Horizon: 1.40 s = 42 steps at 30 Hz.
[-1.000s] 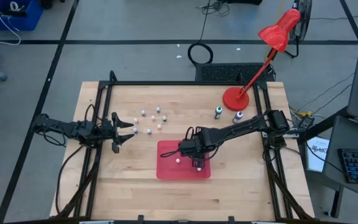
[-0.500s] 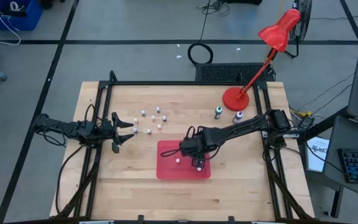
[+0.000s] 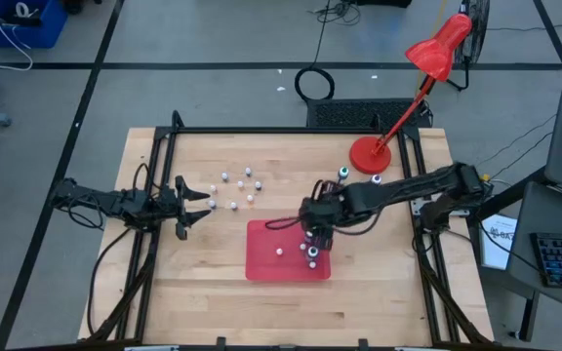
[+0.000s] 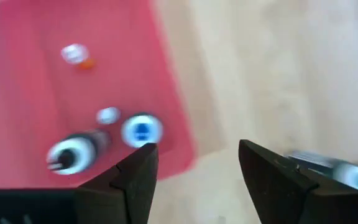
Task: Pick & Place food coloring
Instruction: Put the large green food coloring bottle into the bin
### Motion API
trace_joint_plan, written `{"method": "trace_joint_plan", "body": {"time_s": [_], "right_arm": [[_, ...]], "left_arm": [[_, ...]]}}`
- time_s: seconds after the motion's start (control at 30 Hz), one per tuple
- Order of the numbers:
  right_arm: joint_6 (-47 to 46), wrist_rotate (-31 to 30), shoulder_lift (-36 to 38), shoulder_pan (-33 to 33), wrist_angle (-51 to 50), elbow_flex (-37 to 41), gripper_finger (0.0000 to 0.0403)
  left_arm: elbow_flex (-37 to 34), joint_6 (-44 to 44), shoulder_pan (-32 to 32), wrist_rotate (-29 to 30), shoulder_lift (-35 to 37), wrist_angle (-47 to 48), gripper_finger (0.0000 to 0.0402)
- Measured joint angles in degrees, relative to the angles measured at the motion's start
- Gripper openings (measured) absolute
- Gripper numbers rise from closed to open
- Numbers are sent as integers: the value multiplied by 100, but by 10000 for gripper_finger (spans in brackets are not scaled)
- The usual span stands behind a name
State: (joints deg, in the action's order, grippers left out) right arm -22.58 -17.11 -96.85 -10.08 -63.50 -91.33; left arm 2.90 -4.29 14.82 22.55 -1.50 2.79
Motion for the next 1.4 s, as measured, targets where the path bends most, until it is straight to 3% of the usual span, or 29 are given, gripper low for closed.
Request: {"method": "trace_joint_plan", "body": {"time_s": [0.1,0.27,0.43,0.63,0.97,1.07,1.4], "right_arm": [[-260,-373,254,215,-307,0,210],[-764,33,457,1040,-1070,0,218],[-531,64,456,1910,-1375,2,232],[11,122,455,2621,-710,265,237],[398,750,453,3522,68,1320,232],[403,1120,453,3641,392,1637,233],[594,1433,451,3698,1838,2766,228]], "left_arm": [[0,0,-1,0,2,0,232],[0,0,1,0,0,0,232],[0,0,1,0,0,0,232],[0,0,-1,0,0,0,232],[0,0,1,0,0,0,232],[0,0,1,0,1,0,232],[0,0,1,0,0,0,232]]}}
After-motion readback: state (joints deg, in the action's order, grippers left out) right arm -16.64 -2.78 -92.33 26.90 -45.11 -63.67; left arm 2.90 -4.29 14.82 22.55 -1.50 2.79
